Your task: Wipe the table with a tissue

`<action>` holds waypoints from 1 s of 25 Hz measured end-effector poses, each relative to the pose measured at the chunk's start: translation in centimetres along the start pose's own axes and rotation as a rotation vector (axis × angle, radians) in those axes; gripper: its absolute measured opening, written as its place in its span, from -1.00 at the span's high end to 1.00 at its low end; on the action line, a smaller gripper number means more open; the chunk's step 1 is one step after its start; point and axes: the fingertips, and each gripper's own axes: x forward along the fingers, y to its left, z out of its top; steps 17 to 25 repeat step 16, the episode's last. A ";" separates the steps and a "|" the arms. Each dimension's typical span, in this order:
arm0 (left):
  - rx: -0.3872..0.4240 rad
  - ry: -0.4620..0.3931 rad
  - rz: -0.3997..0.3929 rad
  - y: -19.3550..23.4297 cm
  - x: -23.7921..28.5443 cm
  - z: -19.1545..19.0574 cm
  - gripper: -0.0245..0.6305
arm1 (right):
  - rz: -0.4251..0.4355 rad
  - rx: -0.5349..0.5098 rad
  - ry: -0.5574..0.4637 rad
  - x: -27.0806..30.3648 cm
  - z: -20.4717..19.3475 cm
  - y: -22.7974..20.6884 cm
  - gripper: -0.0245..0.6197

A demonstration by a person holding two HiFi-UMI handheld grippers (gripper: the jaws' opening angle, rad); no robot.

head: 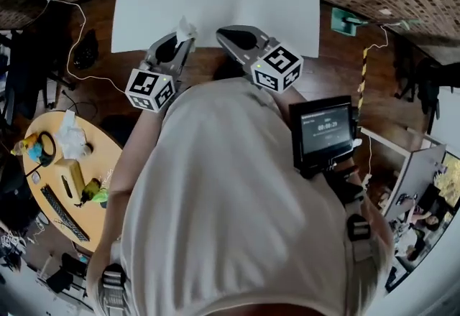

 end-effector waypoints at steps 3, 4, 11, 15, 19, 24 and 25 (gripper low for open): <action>-0.043 -0.007 -0.019 -1.0 -0.5 -0.3 0.72 | -0.008 0.001 -0.009 -1.2 -0.1 1.3 0.90; -0.054 -0.009 -0.024 -1.3 -0.4 -0.3 0.72 | -0.012 0.005 -0.012 -1.7 -0.2 1.4 0.90; -0.078 0.020 -0.030 -2.1 -1.8 -2.3 0.72 | -0.039 0.042 -0.018 -2.5 -1.9 2.9 0.90; -0.071 0.036 -0.064 -3.7 -1.9 -3.3 0.72 | -0.055 0.065 -0.015 -3.3 -3.1 3.6 0.90; -0.070 0.041 -0.073 -4.2 -1.8 -3.7 0.72 | -0.060 0.071 -0.014 -3.6 -3.4 3.7 0.90; -0.070 0.041 -0.073 -4.2 -1.8 -3.7 0.72 | -0.060 0.071 -0.014 -3.6 -3.4 3.7 0.90; -0.070 0.041 -0.073 -4.2 -1.8 -3.7 0.72 | -0.060 0.071 -0.014 -3.6 -3.4 3.7 0.90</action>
